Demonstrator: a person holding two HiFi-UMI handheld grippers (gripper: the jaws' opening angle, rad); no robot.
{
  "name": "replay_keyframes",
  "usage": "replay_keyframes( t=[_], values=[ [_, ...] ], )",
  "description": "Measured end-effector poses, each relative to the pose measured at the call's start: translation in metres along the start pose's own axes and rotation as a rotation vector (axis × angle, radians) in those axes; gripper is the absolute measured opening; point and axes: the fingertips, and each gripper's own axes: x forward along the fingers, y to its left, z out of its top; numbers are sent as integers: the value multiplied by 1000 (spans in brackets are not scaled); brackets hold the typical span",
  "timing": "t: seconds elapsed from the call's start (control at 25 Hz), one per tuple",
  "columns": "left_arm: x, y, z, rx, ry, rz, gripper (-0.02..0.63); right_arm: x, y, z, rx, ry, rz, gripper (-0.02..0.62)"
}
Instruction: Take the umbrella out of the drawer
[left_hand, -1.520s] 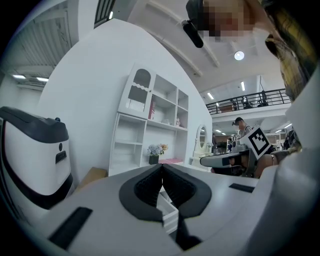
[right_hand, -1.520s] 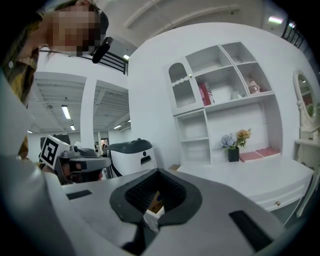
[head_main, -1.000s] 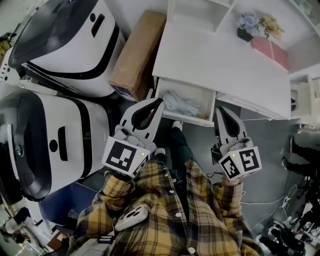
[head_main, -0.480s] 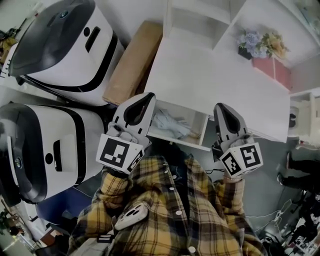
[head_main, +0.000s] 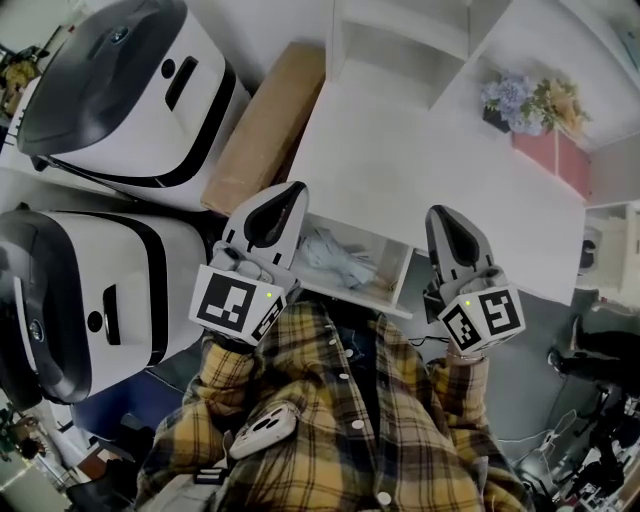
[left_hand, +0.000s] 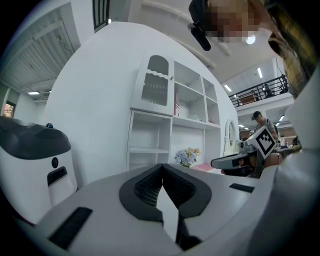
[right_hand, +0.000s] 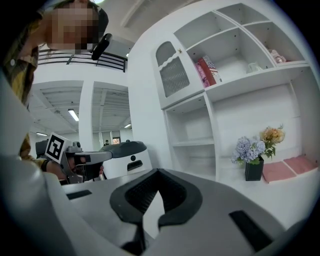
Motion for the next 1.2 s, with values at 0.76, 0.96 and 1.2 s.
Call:
replay_keyframes(
  t=[0.76,0.96,1.2],
  values=[
    [8,20,-24,-44,55,-50,21,23,7,-26,7,95,-8,17],
    [5,26,-33,-52,72,-42,21,29,9,-43,11,138,5,18],
    [5,34,-45,-47,100,-30,21,37,10,-74,13,207,44,18]
  ],
)
